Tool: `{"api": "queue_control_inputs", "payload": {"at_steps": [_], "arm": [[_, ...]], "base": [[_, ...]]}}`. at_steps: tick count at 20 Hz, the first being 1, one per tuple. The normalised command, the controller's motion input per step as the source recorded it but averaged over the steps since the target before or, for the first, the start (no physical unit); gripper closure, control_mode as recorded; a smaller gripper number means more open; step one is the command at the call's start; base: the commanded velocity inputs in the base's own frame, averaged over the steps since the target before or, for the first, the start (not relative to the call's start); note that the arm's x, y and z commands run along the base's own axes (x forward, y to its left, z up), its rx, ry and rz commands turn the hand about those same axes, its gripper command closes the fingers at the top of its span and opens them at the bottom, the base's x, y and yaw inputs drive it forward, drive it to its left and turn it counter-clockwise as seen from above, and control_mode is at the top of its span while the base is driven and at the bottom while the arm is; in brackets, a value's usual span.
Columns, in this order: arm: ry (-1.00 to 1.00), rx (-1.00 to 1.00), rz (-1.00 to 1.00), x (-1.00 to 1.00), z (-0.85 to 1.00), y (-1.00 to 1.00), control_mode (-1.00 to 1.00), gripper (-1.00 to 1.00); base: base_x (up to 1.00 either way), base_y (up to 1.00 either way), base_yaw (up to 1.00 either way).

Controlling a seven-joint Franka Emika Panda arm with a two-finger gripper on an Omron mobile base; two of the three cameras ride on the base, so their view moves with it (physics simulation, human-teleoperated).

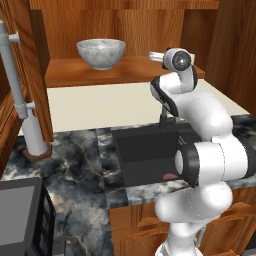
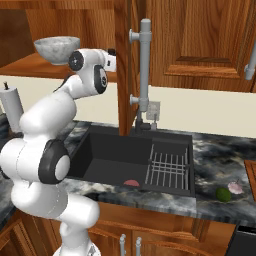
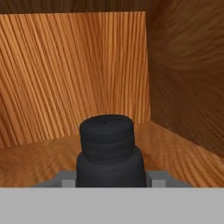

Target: Open the cabinet. Place the bowl and condiment on the counter. Then place the lime and garlic on the cutting board.

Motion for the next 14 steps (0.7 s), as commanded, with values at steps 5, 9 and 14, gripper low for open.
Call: {"api": "queue_control_inputs", "payload": {"at_steps": [5,9,14], "arm": [[0.0,0.01,-0.11,-0.45,0.08,0.2,-1.0,1.0],[0.0,0.02,-0.1,-0.46,0.04,0.19,-1.0,1.0],[0.0,0.02,-0.1,-0.5,0.0,0.09,-1.0,1.0]], "base": [[0.0,0.0,0.0],[0.0,0.0,0.0],[0.0,0.0,0.0]]}}
